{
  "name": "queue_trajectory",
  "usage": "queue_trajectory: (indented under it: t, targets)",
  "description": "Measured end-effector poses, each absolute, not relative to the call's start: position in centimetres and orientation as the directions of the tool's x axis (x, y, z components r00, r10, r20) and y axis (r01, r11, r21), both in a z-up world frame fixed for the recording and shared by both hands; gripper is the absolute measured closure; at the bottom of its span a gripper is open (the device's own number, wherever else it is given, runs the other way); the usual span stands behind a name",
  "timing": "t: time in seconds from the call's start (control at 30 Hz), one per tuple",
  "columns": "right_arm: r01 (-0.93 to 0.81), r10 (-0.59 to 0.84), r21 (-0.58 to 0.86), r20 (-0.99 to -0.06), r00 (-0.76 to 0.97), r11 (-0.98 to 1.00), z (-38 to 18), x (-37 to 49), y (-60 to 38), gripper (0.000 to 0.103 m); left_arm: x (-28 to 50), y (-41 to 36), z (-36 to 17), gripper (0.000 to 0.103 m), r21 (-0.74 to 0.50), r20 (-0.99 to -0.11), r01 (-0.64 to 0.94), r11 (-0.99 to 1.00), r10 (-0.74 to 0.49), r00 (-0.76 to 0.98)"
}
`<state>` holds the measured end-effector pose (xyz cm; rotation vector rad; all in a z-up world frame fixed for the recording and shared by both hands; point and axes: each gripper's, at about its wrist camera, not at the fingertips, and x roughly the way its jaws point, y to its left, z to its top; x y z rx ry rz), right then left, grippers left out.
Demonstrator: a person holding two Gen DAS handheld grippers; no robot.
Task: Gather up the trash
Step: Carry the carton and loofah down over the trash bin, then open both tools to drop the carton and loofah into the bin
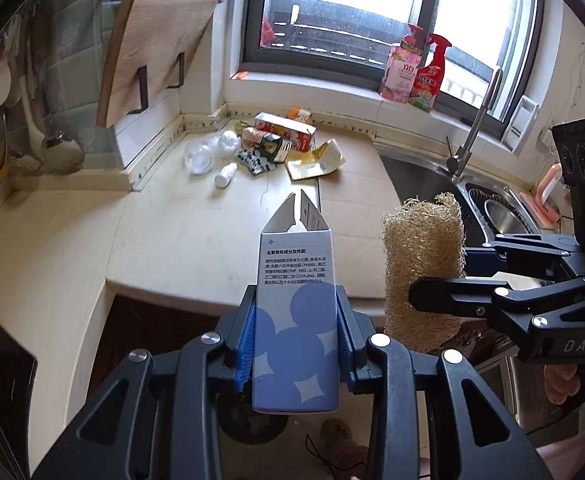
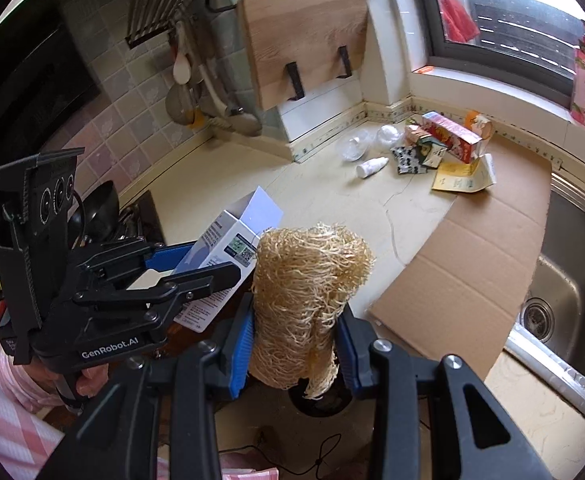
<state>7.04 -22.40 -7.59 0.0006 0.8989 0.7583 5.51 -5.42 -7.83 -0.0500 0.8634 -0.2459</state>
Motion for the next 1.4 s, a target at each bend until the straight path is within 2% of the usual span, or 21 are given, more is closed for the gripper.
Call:
queue_trajectory:
  t: [0.23, 0.4, 0.53, 1.1, 1.4]
  targets:
    - [-0.635, 0.603, 0.3, -0.726, 0.332, 0.711, -12.2, 4.5, -19.9, 0.066, 3.2, -4.7, -13.4, 0.07, -0.117, -0.81, 0.151, 0.982, -0.182, 0.557]
    - [-0.629, 0.576, 0.312, -0.771, 0.27, 0.712, -17.8, 3.5, -18.0, 0.066, 2.6, -3.9, -18.5, 0.07, -0.16, -0.847, 0.117, 0.98, -0.197, 0.494]
    - [-0.599, 0.553, 0.334, -0.802, 0.225, 0.728, -22.5, 3.5, -17.2, 0.065, 2.4, -3.3, -22.7, 0.07, -0.149, -0.869, 0.106, 0.983, -0.182, 0.461]
    - [-0.519, 0.452, 0.323, -0.881, 0.139, 0.791, -45.5, 3.8, -13.8, 0.065, 2.1, -1.1, -46.9, 0.07, -0.146, -0.943, 0.067, 0.987, -0.16, 0.291]
    - [-0.522, 0.405, 0.289, -0.906, 0.12, 0.802, -53.2, 4.9, -11.8, 0.062, 2.7, -0.3, -55.0, 0.07, -0.126, -0.955, 0.068, 0.99, -0.14, 0.263]
